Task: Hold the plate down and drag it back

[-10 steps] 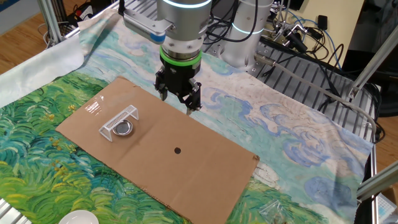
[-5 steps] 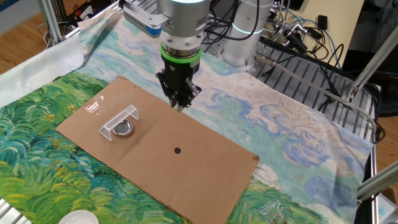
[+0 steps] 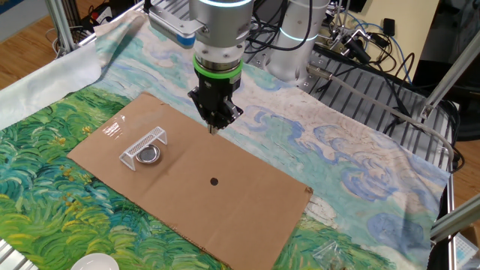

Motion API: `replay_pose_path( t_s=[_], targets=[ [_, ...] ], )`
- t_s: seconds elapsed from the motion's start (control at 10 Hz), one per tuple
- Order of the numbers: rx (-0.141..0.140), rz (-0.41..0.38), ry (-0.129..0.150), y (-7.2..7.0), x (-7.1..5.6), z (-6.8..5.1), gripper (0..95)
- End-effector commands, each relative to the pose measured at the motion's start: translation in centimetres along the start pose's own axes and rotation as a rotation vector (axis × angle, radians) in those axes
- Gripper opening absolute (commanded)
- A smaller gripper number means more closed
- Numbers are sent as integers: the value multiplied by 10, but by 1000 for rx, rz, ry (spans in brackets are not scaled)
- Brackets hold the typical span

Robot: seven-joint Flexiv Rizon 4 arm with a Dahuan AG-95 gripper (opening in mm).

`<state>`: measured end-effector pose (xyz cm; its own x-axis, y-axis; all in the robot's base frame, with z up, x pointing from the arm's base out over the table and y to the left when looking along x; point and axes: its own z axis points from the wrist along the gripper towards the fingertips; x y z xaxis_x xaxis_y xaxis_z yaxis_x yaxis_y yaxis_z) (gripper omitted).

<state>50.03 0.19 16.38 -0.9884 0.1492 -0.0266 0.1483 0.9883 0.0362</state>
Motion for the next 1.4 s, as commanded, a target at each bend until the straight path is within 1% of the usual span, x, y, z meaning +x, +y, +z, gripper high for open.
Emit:
replay_pose_path(
  t_s=[0.1,0.4,0.8,1.2,1.4],
  targets=[
    [5,0,-1,0,0,2,0],
    [22,4,-5,1,-2,8,0],
    [28,14,-9,1,-4,21,0],
    [30,6,-15,-9,-10,42,0],
    [30,5,-16,-15,-11,49,0]
  ],
)
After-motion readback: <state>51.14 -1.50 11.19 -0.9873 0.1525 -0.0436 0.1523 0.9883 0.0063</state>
